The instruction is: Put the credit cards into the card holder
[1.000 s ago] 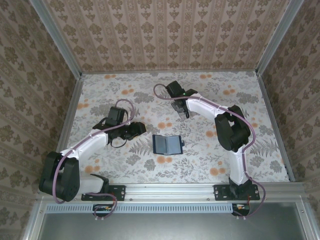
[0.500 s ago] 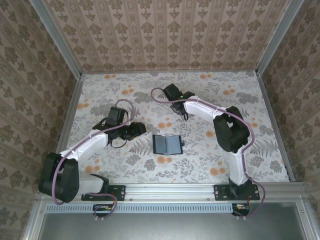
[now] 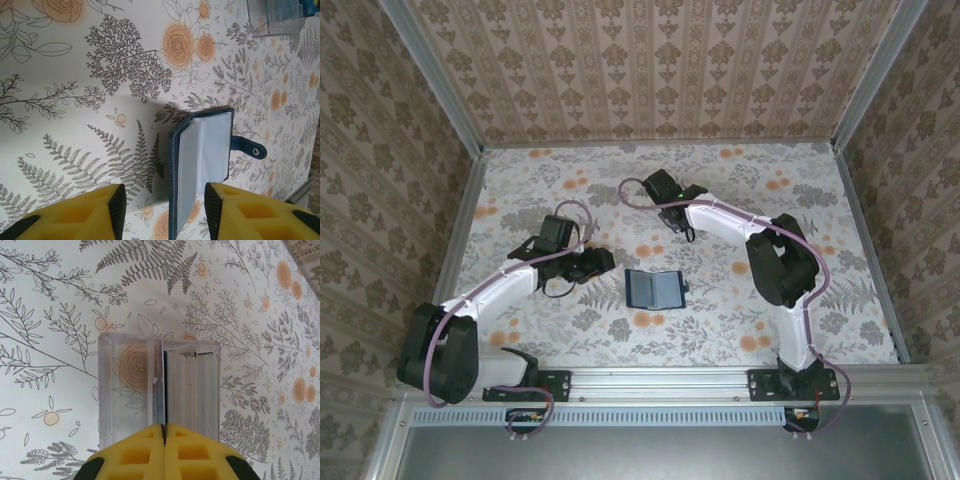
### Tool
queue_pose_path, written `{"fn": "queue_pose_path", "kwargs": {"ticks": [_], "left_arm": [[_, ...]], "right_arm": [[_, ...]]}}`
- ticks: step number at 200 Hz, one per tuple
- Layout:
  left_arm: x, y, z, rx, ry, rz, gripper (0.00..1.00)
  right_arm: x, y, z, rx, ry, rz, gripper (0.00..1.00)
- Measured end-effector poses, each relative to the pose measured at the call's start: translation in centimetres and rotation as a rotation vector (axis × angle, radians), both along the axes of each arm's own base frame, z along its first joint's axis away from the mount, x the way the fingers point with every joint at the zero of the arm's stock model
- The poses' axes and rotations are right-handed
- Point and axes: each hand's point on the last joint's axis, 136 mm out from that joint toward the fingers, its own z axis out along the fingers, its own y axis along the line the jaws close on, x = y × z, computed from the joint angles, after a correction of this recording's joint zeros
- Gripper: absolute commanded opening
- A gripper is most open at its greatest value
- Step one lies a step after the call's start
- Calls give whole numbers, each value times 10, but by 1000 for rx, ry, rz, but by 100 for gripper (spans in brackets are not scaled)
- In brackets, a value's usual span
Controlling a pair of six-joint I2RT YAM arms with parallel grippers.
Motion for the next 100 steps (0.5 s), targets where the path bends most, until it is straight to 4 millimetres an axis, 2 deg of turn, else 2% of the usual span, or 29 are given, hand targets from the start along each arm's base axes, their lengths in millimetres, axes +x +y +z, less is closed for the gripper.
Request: {"fn": "queue_pose_path", "kwargs": {"ticks": [22,63,80,100], "left_arm": [[-2,-2,0,-8,4,-12,48],[-3,-10,3,-37,-1,-41,48],[-4,-17,3,-54,-4,-62,48],[-12,-29,3,-70,3,-110,48]], "right_arm": [[-7,0,8,15,-2,-13,0],[-32,-11,39,99,-41,-67,0],[-48,-18,49,159,-50,-90,0],[-75,-23,57,274,-39,-106,0]]}}
